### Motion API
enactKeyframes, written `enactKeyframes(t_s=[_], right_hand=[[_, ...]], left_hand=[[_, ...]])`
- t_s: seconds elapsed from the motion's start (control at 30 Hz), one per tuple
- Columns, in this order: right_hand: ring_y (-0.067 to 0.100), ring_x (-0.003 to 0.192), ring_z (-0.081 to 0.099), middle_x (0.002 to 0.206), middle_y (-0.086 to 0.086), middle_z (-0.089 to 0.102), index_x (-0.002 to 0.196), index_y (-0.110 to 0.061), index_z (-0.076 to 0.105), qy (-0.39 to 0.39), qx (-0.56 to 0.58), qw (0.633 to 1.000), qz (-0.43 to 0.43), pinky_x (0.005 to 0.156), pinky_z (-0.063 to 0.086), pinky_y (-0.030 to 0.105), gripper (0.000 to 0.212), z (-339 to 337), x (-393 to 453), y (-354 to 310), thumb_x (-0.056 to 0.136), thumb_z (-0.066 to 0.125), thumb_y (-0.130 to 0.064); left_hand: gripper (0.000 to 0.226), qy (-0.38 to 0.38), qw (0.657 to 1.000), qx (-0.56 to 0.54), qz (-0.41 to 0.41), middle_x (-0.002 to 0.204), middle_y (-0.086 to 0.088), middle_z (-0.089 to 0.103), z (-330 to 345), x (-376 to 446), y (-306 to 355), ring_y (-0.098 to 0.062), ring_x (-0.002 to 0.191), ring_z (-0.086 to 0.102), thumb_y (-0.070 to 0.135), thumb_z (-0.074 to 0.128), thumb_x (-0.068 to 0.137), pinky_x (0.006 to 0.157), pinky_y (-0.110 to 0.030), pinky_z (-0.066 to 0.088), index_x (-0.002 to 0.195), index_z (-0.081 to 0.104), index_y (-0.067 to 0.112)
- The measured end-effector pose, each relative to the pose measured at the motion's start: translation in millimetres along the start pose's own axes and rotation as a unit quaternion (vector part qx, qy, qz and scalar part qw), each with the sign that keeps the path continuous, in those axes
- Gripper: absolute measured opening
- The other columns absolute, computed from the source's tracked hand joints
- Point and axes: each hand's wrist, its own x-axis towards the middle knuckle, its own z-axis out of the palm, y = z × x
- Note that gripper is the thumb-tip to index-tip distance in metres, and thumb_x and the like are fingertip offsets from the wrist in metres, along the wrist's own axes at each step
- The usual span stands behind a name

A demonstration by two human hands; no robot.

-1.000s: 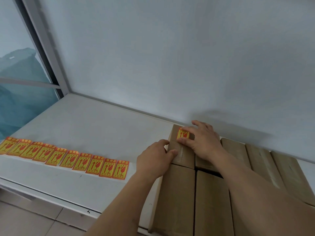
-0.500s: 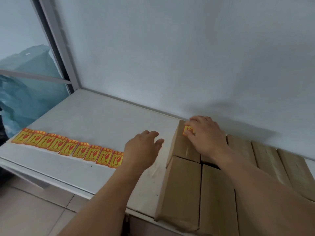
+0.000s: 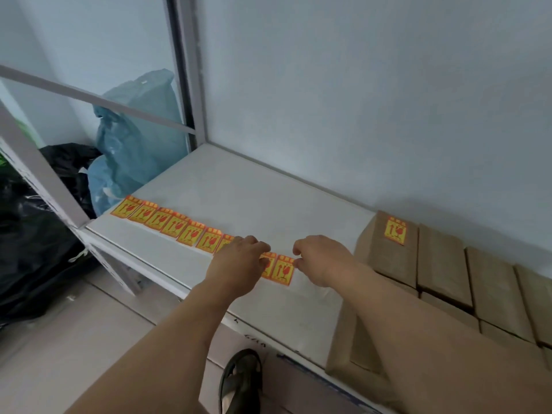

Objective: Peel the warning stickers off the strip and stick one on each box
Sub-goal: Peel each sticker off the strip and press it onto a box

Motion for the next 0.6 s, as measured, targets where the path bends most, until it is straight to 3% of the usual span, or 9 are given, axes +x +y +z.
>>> enactKeyframes(t_s=[0.27, 0.6], right_hand=[[0.026, 0.094, 0.059, 0.104, 0.009, 0.061, 0.103, -0.013, 0.064, -0.023, 0.027, 0.996, 0.076, 0.073, 0.049, 0.034, 0.018, 25.4, 19.5, -12.8, 0.09, 0.052, -0.019], [0.028, 0.097, 0.059, 0.108, 0.01, 0.057, 0.108, -0.013, 0.064, 0.005, 0.079, 0.99, 0.112, 0.076, 0.048, 0.035, 0.023, 29.7, 20.6, -14.9, 0.091, 0.052, -0.023]], left_hand=[[0.041, -0.044, 0.998, 0.023, 0.03, 0.124, 0.001, 0.05, 15.2, 6.0, -2.2, -0.022, 0.111, 0.045, 0.028, 0.05, 0.094, 0.093, -0.036, 0.042, 0.135, 0.048, 0.033], [0.042, -0.057, 0.998, -0.004, 0.005, 0.125, 0.003, 0.046, 18.3, 9.2, -6.1, -0.02, 0.113, 0.041, 0.037, 0.052, 0.095, 0.096, -0.035, 0.037, 0.136, 0.048, 0.035]])
